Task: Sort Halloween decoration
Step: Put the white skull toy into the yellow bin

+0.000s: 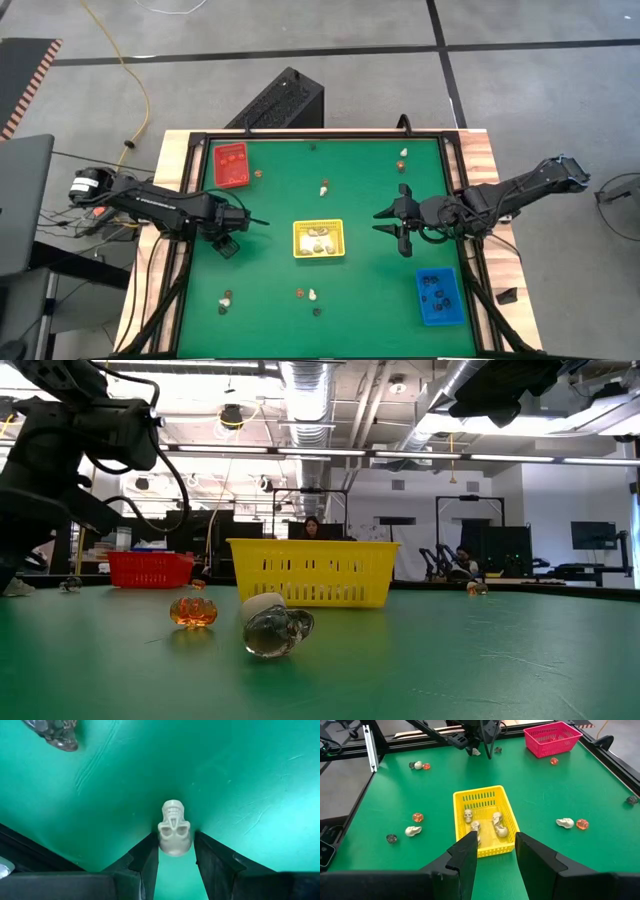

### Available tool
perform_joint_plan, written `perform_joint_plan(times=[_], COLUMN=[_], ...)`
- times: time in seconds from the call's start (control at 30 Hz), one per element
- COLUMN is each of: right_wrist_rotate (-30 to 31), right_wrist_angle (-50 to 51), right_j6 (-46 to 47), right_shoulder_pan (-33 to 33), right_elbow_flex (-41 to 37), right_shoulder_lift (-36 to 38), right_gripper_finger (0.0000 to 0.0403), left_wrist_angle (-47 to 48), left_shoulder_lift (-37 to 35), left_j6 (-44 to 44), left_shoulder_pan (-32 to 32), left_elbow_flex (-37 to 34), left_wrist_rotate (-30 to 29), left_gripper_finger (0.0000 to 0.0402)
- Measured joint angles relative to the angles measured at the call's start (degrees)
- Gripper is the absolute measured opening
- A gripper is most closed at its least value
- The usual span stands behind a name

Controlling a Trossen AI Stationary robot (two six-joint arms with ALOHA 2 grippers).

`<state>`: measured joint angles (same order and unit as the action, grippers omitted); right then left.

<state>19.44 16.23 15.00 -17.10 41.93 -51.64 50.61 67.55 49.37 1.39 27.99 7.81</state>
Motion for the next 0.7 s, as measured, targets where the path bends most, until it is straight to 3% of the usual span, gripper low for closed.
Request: perform_joint_plan(times=[0.7], right_wrist_rotate=[0.01], right_wrist_angle=[0.00], right_j6=[-0.04], right_shoulder_pan=[0.00], right_elbow_flex=[0.00], right_shoulder_lift=[0.00], right_gripper_finger=[0.0164], left_wrist_angle=[2.21], left_shoulder_lift=[-0.15], left_j6=[-4.23], left_shoulder_pan=[-0.11], left_elbow_flex=[1.51], left_wrist_rotate=[-1.21], left_gripper_finger=[0.0116])
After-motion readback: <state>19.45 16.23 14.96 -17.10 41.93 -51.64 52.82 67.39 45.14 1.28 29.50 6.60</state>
